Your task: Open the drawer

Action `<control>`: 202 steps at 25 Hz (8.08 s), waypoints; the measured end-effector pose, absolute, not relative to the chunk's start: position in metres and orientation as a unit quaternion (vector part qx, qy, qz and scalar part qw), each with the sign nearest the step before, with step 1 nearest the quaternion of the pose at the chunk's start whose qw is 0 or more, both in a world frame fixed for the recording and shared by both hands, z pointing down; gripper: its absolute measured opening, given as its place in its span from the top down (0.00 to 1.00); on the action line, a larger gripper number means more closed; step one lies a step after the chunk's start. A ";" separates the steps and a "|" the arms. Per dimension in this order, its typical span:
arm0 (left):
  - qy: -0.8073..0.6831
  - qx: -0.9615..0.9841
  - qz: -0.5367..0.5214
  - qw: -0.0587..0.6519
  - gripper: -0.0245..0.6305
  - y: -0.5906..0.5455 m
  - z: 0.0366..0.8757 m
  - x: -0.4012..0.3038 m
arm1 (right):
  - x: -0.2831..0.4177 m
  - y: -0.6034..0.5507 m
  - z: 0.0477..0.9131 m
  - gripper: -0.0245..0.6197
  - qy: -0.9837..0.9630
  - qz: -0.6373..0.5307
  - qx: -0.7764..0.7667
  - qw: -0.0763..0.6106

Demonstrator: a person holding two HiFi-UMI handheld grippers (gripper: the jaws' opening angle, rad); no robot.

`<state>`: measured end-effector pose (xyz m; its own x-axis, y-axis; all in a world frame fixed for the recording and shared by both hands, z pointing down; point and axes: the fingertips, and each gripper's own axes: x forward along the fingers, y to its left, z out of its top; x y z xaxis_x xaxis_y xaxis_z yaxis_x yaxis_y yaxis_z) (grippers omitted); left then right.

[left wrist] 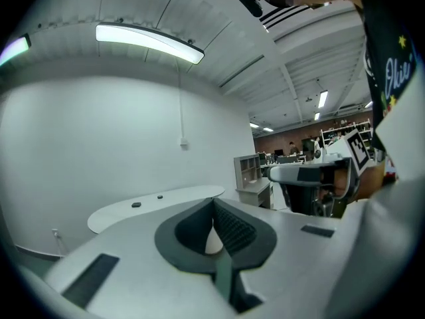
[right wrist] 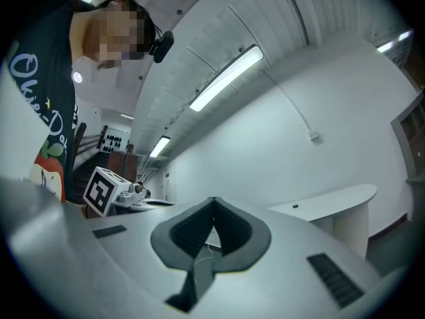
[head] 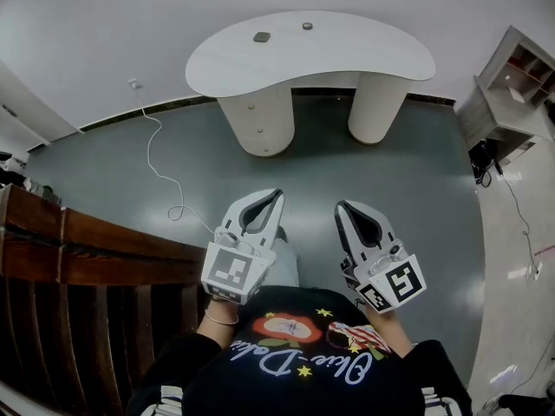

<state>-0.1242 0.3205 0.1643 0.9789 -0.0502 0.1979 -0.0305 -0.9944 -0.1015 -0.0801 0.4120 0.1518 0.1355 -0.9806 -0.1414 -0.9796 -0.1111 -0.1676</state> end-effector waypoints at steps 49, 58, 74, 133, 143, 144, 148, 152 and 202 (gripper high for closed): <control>0.119 -0.983 -0.142 0.000 0.96 -0.009 0.216 0.065 | 0.144 0.069 0.181 0.97 0.730 -0.050 -0.678 0.072; 0.184 -0.974 -0.131 -0.007 0.96 -0.001 0.214 0.120 | 0.198 0.062 0.186 0.97 0.786 -0.047 -0.613 0.058; 0.286 -0.942 -0.169 -0.048 0.96 0.000 0.282 0.143 | 0.234 0.036 0.255 0.97 0.840 -0.093 -0.534 0.030; 0.322 -0.904 -0.208 -0.189 0.76 -0.203 0.635 0.180 | 0.161 -0.087 0.455 0.97 0.831 -0.191 -0.520 -0.054; 0.330 -0.902 -0.213 -0.182 0.81 -0.210 0.631 0.184 | 0.154 -0.081 0.454 0.97 0.829 -0.197 -0.520 -0.053; 0.329 -0.903 -0.214 -0.178 0.81 -0.210 0.631 0.184 | 0.153 -0.081 0.454 0.97 0.830 -0.197 -0.520 -0.054; 0.327 -0.904 -0.215 -0.170 0.81 -0.210 0.632 0.185 | 0.152 -0.082 0.454 0.97 0.830 -0.196 -0.520 -0.057; 0.320 -0.905 -0.222 -0.170 0.81 -0.209 0.632 0.183 | 0.151 -0.082 0.453 0.97 0.829 -0.194 -0.521 -0.062; 0.319 -0.902 -0.228 -0.183 0.81 -0.152 0.632 0.132 | 0.139 -0.070 0.443 0.97 0.833 -0.183 -0.517 -0.069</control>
<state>0.1319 -0.1522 0.6322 0.6932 -0.4916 0.5271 -0.6582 -0.7298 0.1849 0.1391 -0.0699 0.4434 -0.4566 -0.8362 0.3038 -0.8865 0.3987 -0.2348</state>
